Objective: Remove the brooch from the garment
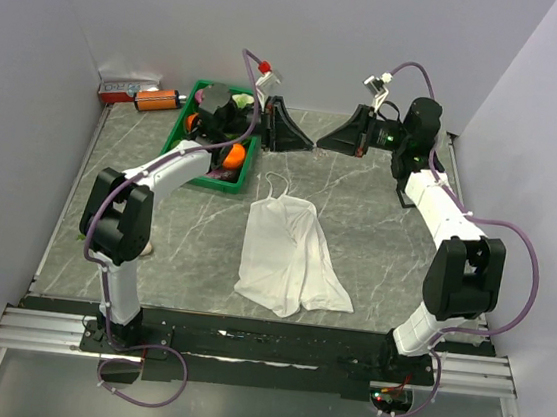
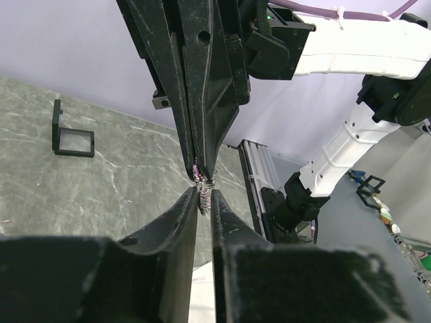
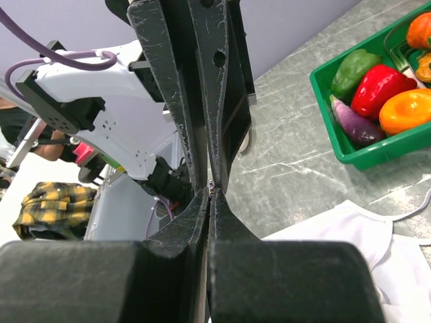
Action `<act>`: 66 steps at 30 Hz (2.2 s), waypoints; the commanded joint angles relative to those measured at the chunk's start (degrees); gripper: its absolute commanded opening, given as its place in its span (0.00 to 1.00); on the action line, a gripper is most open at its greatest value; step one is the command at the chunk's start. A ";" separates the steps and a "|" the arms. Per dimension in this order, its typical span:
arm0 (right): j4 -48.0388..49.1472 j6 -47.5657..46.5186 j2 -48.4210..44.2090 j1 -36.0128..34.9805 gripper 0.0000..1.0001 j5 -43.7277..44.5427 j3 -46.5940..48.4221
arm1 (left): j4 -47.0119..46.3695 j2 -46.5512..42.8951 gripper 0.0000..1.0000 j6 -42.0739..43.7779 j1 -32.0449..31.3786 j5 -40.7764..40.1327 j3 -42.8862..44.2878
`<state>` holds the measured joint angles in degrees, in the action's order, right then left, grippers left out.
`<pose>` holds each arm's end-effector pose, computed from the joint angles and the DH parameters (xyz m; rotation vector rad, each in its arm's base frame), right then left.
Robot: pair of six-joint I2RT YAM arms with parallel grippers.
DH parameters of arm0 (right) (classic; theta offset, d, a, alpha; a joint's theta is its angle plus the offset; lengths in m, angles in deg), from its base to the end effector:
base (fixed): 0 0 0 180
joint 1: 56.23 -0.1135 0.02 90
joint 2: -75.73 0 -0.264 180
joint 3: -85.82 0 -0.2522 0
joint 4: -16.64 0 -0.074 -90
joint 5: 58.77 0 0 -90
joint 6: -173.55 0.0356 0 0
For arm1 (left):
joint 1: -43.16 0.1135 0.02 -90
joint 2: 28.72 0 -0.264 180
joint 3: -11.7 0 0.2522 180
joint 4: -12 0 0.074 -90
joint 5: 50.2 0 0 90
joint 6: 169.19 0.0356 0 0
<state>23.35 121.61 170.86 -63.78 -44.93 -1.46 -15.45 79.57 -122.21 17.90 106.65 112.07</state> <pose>0.3700 0.0839 0.3720 -0.7581 1.6308 1.5664 0.3800 -0.2155 0.3588 0.9427 1.3883 -1.6441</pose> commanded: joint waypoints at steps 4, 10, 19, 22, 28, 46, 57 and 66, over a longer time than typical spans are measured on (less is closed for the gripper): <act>2.47 0.17 1.37 -0.09 0.00 0.75 3.22 | -2.39 -0.54 0.11 0.31 -0.06 3.20 1.10; 3.87 1.05 1.99 -0.36 0.00 0.75 3.75 | 0.34 -0.19 0.11 2.24 -0.14 3.99 1.19; 4.23 1.14 3.13 -0.80 0.00 0.75 4.98 | 2.63 0.61 0.14 3.91 -0.14 4.96 2.16; 3.61 0.78 3.31 -0.89 0.00 0.75 5.33 | 2.28 0.78 0.01 3.47 -0.14 5.13 2.25; -0.50 -3.86 2.60 0.25 0.58 -0.48 6.73 | 2.10 0.08 0.01 3.39 0.29 4.61 2.25; -46.04 -64.17 -9.08 -5.36 0.74 11.39 7.97 | 2.54 -3.17 0.01 4.88 1.00 5.66 0.40; -52.89 -65.92 -7.07 -5.98 0.50 9.72 11.66 | 2.72 -3.70 0.01 5.06 1.00 5.66 0.32; -51.58 -61.80 -6.36 -6.07 0.37 12.26 11.74 | 2.98 -3.88 0.01 5.41 0.91 5.75 0.14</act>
<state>-28.17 57.77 164.06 -69.86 -33.96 7.96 -11.04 79.00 -117.76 18.75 112.48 111.96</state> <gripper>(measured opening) 0.394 0.022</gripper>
